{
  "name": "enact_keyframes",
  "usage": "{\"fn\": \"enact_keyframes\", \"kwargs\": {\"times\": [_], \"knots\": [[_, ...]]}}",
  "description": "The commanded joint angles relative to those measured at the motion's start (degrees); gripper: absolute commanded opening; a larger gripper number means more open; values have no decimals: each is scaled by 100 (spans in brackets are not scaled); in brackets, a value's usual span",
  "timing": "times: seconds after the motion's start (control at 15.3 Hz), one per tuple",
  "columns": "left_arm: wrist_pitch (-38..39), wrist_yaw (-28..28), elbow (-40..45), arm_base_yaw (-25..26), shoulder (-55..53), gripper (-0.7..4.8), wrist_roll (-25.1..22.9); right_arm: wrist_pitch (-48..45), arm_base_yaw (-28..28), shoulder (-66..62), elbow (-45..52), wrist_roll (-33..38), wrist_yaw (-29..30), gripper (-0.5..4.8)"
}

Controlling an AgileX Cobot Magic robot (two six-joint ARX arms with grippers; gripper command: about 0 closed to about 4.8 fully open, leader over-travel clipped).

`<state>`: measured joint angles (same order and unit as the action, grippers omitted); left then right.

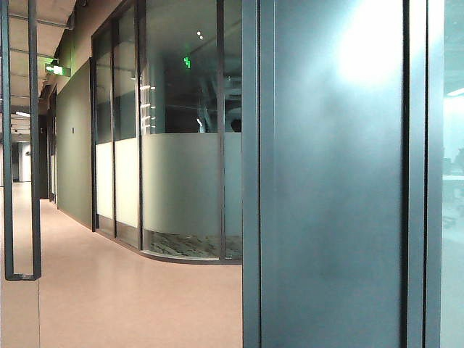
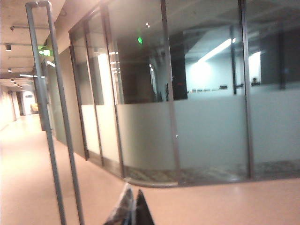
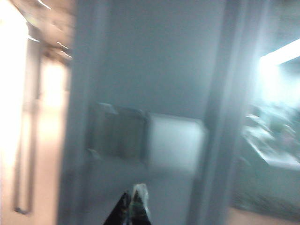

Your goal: Raise the arm to find the leftmost switch on the wall and turn off the lights.

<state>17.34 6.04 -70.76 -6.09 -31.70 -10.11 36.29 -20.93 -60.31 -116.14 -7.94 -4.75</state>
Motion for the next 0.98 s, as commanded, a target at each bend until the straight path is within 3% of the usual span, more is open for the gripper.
{"fn": "enact_keyframes", "kwargs": {"times": [0.07, 0.2, 0.39, 0.72, 0.98], "knots": [[-275, 44, 811, 7, 289, -5, 315, -214, 4, 870, 1180, -2, -664, -1], [-426, -13, 1408, 7, 433, -5, 734, -280, 4, 1475, 2238, -4, -883, -1], [-715, -623, 2017, 4, 509, -5, 887, -861, 4, 2317, 3866, 2, -949, -1], [-892, -730, 2522, 2, 509, -5, 1154, -3075, 2, 3978, 6942, 44, -1019, -1], [-973, -734, 2706, 4, 507, -5, 1163, -3348, 4, 4647, 7947, 44, -1447, -1]]}}
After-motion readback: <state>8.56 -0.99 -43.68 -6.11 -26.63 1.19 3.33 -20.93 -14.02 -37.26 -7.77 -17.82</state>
